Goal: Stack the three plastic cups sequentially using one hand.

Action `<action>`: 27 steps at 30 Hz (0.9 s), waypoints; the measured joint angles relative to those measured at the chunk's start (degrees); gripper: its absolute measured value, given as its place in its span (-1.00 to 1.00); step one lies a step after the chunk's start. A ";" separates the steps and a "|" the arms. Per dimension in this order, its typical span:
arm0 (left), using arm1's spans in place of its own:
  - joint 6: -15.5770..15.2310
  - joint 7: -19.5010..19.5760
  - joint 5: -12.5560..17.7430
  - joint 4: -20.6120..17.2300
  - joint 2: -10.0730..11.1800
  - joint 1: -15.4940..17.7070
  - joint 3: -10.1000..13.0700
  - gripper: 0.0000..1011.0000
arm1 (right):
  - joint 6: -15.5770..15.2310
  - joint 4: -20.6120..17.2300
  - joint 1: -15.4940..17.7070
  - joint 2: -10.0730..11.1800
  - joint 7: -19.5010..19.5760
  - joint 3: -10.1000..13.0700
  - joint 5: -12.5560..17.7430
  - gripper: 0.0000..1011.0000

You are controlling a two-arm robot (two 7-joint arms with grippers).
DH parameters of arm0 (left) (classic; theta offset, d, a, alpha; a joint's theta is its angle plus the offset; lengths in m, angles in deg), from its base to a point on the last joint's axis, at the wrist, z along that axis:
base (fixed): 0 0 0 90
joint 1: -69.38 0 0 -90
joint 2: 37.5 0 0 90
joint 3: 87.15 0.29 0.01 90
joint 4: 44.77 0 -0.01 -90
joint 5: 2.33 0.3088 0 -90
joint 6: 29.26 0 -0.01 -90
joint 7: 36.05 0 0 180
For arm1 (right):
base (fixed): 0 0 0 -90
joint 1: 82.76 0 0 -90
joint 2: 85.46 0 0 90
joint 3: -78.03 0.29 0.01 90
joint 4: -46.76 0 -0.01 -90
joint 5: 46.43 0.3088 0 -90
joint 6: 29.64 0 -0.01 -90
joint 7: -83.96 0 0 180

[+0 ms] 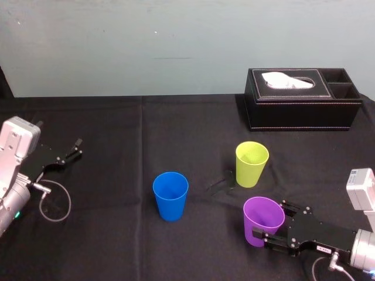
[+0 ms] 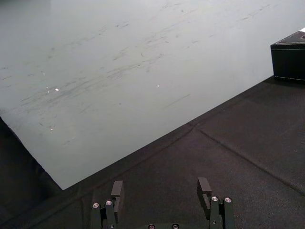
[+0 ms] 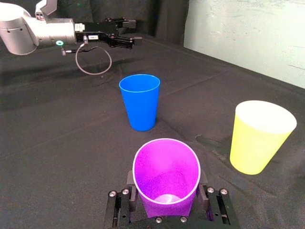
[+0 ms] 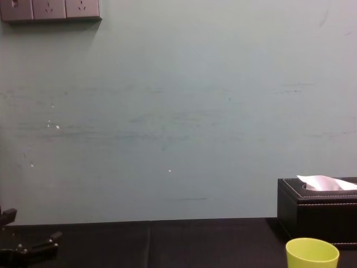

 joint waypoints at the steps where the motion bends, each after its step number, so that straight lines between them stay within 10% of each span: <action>1: 0.00 0.00 0.00 0.00 0.00 0.00 0.00 1.00 | 0.00 0.00 0.00 0.00 0.00 0.00 0.00 0.43; 27: 0.00 0.00 0.00 0.00 0.00 0.00 0.00 1.00 | -0.04 -0.82 0.26 0.32 0.10 0.08 0.08 0.44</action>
